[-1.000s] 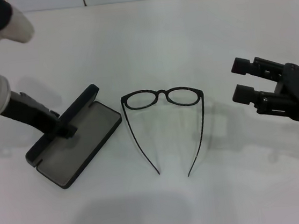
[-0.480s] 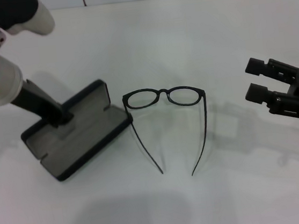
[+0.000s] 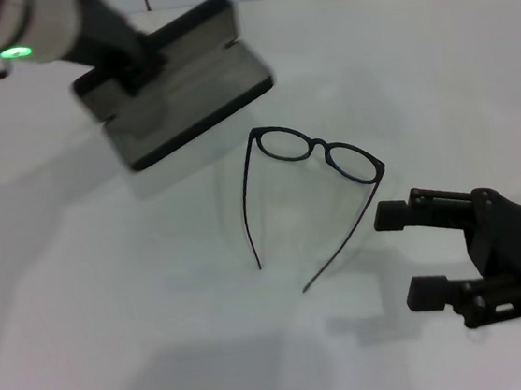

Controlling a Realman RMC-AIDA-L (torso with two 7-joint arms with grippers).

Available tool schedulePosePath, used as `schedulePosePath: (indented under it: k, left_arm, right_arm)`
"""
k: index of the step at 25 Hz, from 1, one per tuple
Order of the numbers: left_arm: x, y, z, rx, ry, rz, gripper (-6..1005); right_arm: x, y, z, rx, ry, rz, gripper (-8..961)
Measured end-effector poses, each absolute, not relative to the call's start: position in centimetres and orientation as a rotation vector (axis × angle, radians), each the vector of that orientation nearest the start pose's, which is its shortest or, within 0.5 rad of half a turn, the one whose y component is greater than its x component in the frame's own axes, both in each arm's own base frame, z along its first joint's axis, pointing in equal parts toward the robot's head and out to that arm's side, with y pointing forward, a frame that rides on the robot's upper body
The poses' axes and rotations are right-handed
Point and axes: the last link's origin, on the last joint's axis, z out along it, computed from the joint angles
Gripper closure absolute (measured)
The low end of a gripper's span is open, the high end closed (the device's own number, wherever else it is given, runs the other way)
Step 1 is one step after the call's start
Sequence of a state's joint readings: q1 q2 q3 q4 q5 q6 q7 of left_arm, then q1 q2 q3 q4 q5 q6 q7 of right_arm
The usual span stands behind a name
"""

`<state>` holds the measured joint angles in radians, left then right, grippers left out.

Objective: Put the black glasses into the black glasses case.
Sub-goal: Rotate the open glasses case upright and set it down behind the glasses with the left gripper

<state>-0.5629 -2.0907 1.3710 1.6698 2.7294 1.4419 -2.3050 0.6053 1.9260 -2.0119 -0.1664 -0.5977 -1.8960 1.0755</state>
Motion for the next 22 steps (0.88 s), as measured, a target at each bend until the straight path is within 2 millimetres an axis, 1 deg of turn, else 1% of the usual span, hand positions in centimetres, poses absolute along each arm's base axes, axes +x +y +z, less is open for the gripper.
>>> schedulePosePath:
  k: [3,7,11,15,20,22]
  left_arm:
    - [-11.6,37.6,3.1,-2.455,-0.058,0.429,801]
    - [-10.4,37.4,0.1,-2.478,0.177,0.43,798]
    - [-9.3,37.5,-3.1,-2.467,0.357,0.378,795]
    - [-8.8,38.2,-5.2,-2.436,0.439,0.343,792]
    - [-9.0,39.7,-6.2,-2.398,0.465,0.332,789]
    - [-9.0,39.9,-6.3,-2.391,0.472,0.331,787]
  right_arm:
    - [21.6,25.9,-2.0,-2.952,0.499,1.532,159]
    - [22.0,25.3,-2.0,-2.93,0.524,1.554,161]
    - [22.2,25.0,-2.2,-2.915,0.54,1.565,163]
    - [22.0,24.7,-2.6,-2.92,0.547,1.577,165]
    - [22.6,23.9,-2.8,-2.898,0.586,1.586,168]
    - [22.8,23.7,-2.8,-2.887,0.598,1.586,169]
